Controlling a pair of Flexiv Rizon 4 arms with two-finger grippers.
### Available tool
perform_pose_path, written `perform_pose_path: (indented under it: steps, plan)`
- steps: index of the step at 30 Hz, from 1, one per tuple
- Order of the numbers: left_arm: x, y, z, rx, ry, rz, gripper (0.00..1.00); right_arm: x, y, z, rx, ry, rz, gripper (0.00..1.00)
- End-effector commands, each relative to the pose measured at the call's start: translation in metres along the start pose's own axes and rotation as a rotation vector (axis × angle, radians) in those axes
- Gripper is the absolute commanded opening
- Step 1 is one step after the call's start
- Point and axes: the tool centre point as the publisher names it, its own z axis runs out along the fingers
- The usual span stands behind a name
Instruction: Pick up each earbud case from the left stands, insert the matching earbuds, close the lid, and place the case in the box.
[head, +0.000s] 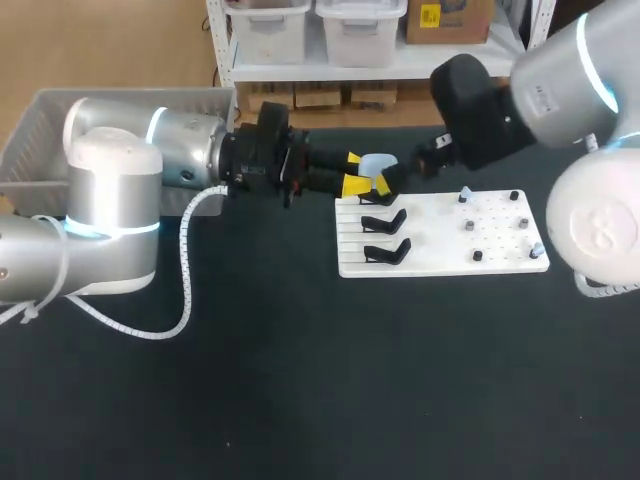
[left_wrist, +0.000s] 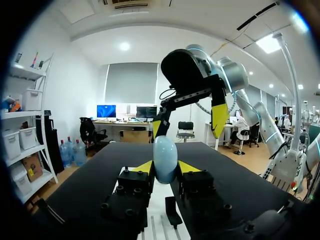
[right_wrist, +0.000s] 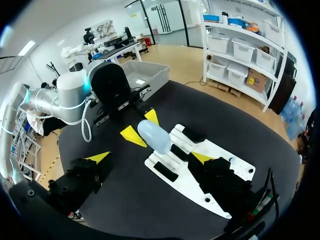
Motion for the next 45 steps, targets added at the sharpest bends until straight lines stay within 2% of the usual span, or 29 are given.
perform_pose_path:
  steps: [1, 24, 38, 45]
  plan:
    - [0.001, -0.001, 0.0, -0.003, -0.003, 0.003, 0.0, -0.004, -0.004, 0.009, 0.008, 0.012, 0.011, 1.0]
    - [0.001, -0.001, 0.0, -0.003, -0.003, 0.003, 0.0, -0.005, -0.024, 0.021, 0.041, 0.033, 0.066, 1.0]
    - [0.001, -0.001, 0.0, -0.003, -0.003, 0.003, 0.0, -0.013, -0.035, 0.019, 0.085, 0.013, 0.085, 1.0]
    - [0.001, -0.001, 0.0, -0.003, -0.003, 0.003, 0.0, -0.023, -0.039, 0.012, 0.102, -0.024, 0.083, 1.0]
